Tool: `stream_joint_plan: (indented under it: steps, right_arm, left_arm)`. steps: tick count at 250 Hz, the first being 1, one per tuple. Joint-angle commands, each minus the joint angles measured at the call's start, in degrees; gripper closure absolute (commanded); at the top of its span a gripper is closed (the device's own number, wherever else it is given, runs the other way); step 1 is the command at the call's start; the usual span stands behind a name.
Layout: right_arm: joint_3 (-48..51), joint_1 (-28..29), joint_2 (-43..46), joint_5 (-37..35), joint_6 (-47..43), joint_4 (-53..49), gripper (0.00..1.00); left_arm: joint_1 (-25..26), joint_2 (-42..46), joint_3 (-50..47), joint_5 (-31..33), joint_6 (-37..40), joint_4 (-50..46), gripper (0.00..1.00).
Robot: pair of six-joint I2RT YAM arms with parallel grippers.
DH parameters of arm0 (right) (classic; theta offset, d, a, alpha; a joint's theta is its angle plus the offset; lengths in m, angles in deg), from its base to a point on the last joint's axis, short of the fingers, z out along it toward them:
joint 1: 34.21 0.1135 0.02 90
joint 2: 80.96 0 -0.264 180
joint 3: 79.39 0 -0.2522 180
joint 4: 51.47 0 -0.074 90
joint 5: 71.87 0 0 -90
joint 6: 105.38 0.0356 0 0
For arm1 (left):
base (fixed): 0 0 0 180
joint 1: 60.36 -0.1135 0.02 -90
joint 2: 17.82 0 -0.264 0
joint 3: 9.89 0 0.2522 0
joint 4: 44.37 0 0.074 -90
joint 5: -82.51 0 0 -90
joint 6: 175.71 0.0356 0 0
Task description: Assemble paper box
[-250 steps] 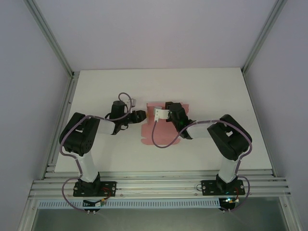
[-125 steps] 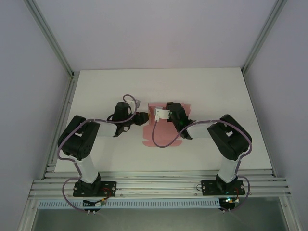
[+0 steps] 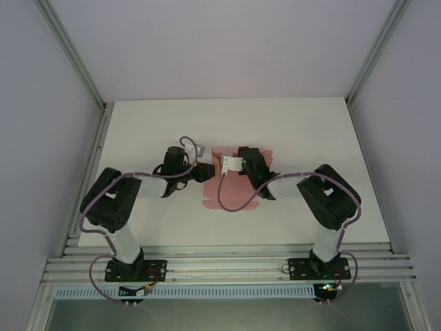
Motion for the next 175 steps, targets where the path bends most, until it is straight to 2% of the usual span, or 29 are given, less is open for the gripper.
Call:
stream_joint_plan:
  steps: [1, 32, 63, 97, 136, 151, 175]
  right_arm:
    - [1.3, 1.2, 0.7, 1.4, 1.6, -3.7, 1.0]
    - [1.8, 1.8, 0.8, 1.0, 1.2, -3.0, 1.0]
    - [3.2, 2.9, 0.2, -0.5, 0.9, 0.4, 1.0]
    - [4.8, 4.3, -0.3, -2.9, 0.4, 3.1, 1.0]
    - [5.3, 5.2, 1.2, -2.2, 3.6, -0.7, 1.0]
    - [5.2, 5.2, 2.4, -1.0, 5.6, -4.2, 1.0]
    - [5.0, 5.2, 4.2, 1.3, 7.8, -9.0, 1.0]
  left_arm:
    - [0.7, 0.8, 0.8, 0.5, 1.5, -0.5, 0.57]
    - [1.5, -0.3, 1.4, 8.5, 1.6, 0.6, 0.58]
    - [3.0, -0.3, 0.6, 12.2, 2.6, 3.1, 0.6]
    - [7.5, 1.0, -4.2, 25.8, 6.4, 10.0, 0.61]
    - [10.3, -1.0, -5.6, 36.4, 6.7, 15.9, 0.61]
    - [10.3, -1.8, -7.3, 38.4, 4.4, 21.6, 0.62]
    - [10.3, -3.9, -8.2, 37.8, 3.4, 27.6, 0.61]
